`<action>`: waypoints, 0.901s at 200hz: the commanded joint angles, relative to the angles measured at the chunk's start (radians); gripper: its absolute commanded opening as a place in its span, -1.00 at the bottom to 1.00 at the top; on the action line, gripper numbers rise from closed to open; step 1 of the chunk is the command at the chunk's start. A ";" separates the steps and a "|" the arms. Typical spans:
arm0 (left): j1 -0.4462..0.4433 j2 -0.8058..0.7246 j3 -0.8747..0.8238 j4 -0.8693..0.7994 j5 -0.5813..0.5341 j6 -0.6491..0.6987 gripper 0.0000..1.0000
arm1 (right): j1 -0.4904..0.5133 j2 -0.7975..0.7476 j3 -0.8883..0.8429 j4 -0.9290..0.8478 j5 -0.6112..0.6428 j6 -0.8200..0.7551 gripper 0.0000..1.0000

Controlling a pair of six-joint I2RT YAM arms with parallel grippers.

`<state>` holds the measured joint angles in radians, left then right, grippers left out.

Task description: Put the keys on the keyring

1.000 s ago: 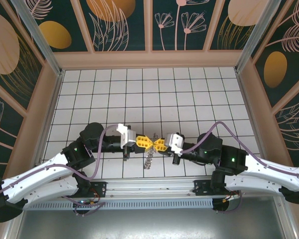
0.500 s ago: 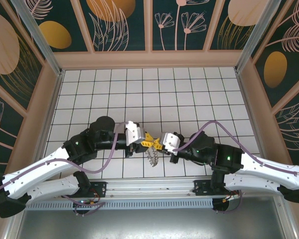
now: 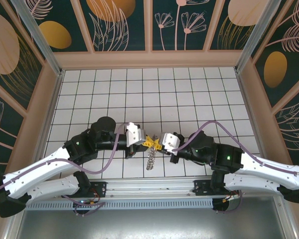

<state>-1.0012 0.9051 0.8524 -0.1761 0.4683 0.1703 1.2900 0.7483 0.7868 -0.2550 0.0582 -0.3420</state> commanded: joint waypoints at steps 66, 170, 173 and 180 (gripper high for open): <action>0.005 -0.134 -0.150 0.359 0.013 -0.144 -1.00 | -0.001 -0.025 0.011 0.141 -0.077 0.012 -0.76; 0.005 -0.158 -0.201 0.505 0.044 -0.189 -1.00 | 0.000 -0.029 -0.002 0.158 -0.093 0.013 -0.81; 0.004 -0.158 -0.200 0.505 0.043 -0.189 -1.00 | -0.001 -0.029 -0.001 0.159 -0.093 0.011 -0.84; 0.005 -0.159 -0.198 0.506 0.046 -0.189 -1.00 | 0.000 -0.029 -0.002 0.159 -0.090 0.011 -0.89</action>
<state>-1.0008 0.7635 0.6479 0.2321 0.4976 0.0013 1.2900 0.7311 0.7868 -0.1326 -0.0208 -0.3317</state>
